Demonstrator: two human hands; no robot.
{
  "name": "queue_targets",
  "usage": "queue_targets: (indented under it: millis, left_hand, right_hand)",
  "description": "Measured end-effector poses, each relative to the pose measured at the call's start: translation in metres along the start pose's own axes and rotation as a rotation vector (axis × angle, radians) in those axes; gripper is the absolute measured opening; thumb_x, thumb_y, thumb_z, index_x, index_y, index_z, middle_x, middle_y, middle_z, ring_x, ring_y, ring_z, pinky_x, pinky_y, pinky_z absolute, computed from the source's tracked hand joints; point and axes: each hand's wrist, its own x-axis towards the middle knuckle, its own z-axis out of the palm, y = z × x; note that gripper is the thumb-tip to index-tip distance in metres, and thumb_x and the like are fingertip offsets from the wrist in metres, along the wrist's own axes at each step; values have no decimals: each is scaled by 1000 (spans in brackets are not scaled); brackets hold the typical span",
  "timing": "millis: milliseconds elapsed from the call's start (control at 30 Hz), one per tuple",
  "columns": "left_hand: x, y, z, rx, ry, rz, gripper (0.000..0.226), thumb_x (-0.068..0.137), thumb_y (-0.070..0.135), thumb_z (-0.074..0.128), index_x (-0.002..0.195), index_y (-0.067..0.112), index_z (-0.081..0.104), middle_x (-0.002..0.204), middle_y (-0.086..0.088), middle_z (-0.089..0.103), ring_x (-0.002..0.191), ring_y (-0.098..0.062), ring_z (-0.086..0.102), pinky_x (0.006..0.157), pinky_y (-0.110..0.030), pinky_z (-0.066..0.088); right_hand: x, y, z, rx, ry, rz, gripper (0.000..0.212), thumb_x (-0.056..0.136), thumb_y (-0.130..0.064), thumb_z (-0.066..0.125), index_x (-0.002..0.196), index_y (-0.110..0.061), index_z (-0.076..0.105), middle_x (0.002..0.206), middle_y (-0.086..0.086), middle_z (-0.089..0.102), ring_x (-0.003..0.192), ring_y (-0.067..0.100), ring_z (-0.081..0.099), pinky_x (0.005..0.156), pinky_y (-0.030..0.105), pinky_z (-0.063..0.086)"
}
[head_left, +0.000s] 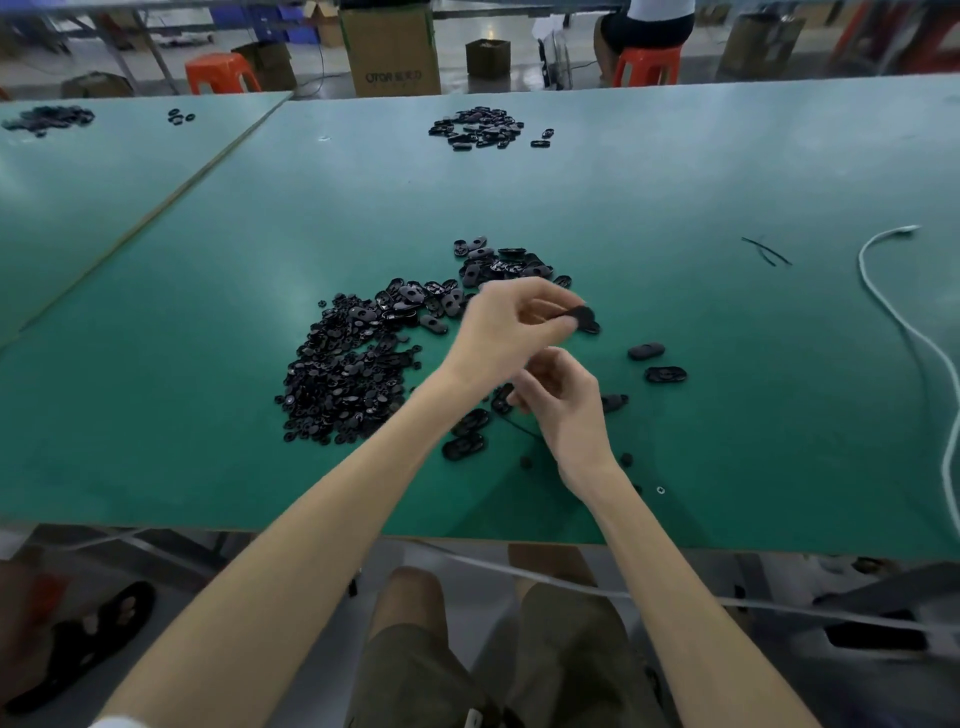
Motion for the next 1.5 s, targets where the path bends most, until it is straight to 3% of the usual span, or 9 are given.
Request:
queue_targets:
  millis: [133, 233, 300, 433, 534, 667, 934, 1167, 1501]
  left_hand:
    - [21, 19, 46, 193, -170, 60, 16, 89, 5, 75, 103, 13, 78, 90, 5, 75, 72, 7, 63, 73, -6, 47]
    - [30, 21, 71, 261, -267, 34, 21, 92, 7, 72, 112, 11, 76, 103, -3, 75, 79, -5, 63, 80, -18, 50]
    - [31, 20, 80, 340, -315, 13, 30, 95, 9, 71, 125, 9, 71, 118, -7, 71, 93, -14, 66, 93, -30, 52]
    - [28, 13, 70, 360, -223, -11, 31, 99, 14, 65, 130, 9, 65, 129, -9, 63, 101, -19, 69, 103, -36, 49]
    - [23, 3, 43, 348, -103, -12, 21, 99, 11, 62, 118, 14, 72, 116, -3, 68, 96, -13, 65, 93, -25, 50]
    - [12, -18, -2, 390, -23, -79, 22, 98, 7, 61, 112, 17, 76, 105, 8, 71, 86, 3, 59, 76, -5, 44]
    - [-13, -41, -31, 624, -296, -96, 21, 93, 24, 75, 114, 20, 73, 97, 8, 57, 81, -4, 52, 81, -24, 43]
    - [-19, -44, -17, 682, -279, -108, 12, 92, 26, 76, 100, 25, 66, 106, 1, 58, 97, -18, 52, 93, -34, 39]
    - [-26, -44, -26, -9, 21, -252, 14, 92, 8, 75, 98, 9, 62, 90, -9, 71, 69, -9, 65, 68, -25, 52]
  right_hand:
    - [-2, -1, -3, -208, -10, 21, 15, 101, 1, 52, 92, -8, 61, 72, -7, 62, 65, 7, 52, 67, 29, 44]
    - [-8, -9, -5, -89, -34, -82, 31, 113, -10, 25, 124, 1, 53, 99, 9, 61, 86, 13, 64, 81, 29, 54]
    - [-9, -9, -10, 46, -48, -49, 41, 115, -15, 19, 121, 1, 56, 99, 10, 65, 85, 13, 67, 78, 26, 57]
    - [-6, -9, -2, 133, -69, 116, 26, 110, -4, 36, 112, 1, 62, 89, 4, 64, 81, 14, 62, 82, 35, 51]
    - [-2, -5, 0, -51, 26, 41, 12, 98, 6, 58, 90, 1, 65, 69, 0, 64, 65, 11, 56, 66, 33, 46]
    - [-4, -5, -1, 5, 32, 20, 6, 101, -8, 66, 104, -11, 70, 85, -1, 74, 72, 11, 67, 68, 28, 55]
    - [-1, -2, -2, 122, 161, 24, 17, 108, -8, 48, 112, -16, 63, 87, 1, 68, 64, 10, 65, 61, 24, 51]
    - [-1, -2, -3, 123, 165, 26, 16, 109, -11, 48, 110, -14, 64, 75, -8, 69, 62, 10, 63, 58, 24, 50]
    - [-1, 1, -3, 109, 163, 15, 12, 108, -14, 54, 108, -16, 66, 81, -2, 70, 66, 10, 65, 60, 22, 52]
